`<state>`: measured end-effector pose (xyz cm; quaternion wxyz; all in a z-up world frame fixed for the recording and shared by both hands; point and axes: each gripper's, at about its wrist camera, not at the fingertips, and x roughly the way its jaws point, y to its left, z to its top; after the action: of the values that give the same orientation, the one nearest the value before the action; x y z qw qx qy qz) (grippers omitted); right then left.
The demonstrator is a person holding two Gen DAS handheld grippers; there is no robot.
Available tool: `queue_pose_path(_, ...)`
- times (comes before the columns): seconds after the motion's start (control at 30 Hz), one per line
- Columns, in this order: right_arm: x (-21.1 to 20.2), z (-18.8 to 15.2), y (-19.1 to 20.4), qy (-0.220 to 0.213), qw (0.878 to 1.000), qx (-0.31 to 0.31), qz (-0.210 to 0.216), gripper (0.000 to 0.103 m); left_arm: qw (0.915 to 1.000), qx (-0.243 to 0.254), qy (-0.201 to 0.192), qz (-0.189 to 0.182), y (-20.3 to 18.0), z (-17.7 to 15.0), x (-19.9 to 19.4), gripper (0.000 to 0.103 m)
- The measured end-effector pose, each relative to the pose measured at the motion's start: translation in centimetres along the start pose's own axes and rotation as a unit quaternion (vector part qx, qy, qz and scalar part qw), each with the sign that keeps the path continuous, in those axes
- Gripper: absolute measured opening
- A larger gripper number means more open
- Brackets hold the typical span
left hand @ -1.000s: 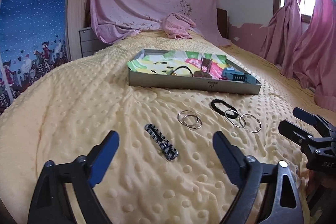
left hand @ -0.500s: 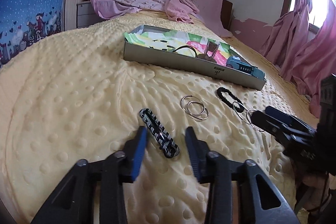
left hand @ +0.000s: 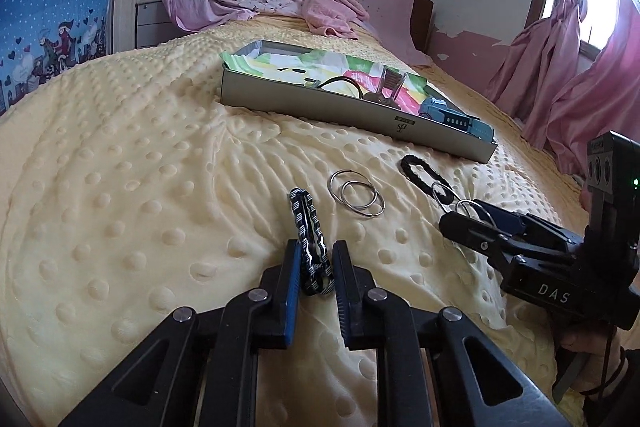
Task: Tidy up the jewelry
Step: 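Grasp the black patterned barrette with the left gripper while the right gripper grasps a large silver ring, then carry the barrette and ring over the tray while both grippers open to release them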
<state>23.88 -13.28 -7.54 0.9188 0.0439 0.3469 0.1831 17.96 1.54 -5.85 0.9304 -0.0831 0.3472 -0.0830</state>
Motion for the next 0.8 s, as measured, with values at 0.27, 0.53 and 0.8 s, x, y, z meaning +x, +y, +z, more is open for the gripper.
queue_pose_path(0.27,-0.3,-0.4,0.2,0.000,1.000,-0.012,-0.001,0.040,1.0000,0.003,-0.007,-0.006,0.0,-0.1,-0.2,0.015)
queue_pose_path(0.53,-1.8,-0.8,0.7,-0.022,0.999,-0.024,0.011,0.039,0.9992,0.013,-0.020,-0.030,-0.6,-0.1,-0.9,0.015)
queue_pose_path(0.8,-3.6,-0.5,1.3,-0.059,0.997,-0.042,0.000,0.039,0.9983,0.019,-0.046,-0.032,-2.5,1.6,-1.2,0.015)
